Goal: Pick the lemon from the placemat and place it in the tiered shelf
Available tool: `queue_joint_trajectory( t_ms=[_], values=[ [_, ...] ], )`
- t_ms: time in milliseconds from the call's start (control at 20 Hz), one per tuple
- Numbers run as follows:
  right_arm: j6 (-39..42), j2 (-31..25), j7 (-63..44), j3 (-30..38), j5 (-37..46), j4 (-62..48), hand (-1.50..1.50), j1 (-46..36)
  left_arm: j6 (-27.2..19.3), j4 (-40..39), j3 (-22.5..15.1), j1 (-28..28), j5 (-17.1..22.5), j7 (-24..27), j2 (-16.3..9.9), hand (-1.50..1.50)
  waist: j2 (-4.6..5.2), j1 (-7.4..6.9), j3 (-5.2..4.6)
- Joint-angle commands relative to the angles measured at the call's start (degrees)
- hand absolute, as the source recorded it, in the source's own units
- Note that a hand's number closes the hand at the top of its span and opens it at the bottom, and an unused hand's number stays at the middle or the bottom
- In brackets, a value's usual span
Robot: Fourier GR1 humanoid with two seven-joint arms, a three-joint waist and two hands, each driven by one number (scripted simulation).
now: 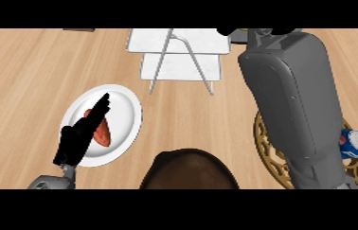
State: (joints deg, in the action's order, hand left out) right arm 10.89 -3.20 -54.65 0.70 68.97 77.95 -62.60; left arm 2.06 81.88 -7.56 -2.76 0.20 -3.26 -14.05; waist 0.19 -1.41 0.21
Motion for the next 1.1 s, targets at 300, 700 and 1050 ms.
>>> queue_joint_trajectory(
  t_ms=[300,700,1050],
  values=[
    [-9.4,-3.2,10.4,7.2,-2.8,-30.8,1.5,-11.7,-0.5,-4.0,-0.8,0.7,-2.0,1.1,1.9,0.0,0.63,-0.88,-0.27],
    [-18.8,0.6,15.9,12.6,-7.2,-45.0,1.5,-13.7,-2.1,-2.5,-2.2,-0.9,-4.0,-0.4,3.7,0.0,1.2,-1.94,-0.22],
    [-31.9,3.2,22.0,27.9,-28.4,-40.6,-1.5,-12.1,-0.4,-1.4,-1.3,-1.5,-2.8,-1.3,2.2,0.0,1.67,-3.48,-0.05]
  ],
)
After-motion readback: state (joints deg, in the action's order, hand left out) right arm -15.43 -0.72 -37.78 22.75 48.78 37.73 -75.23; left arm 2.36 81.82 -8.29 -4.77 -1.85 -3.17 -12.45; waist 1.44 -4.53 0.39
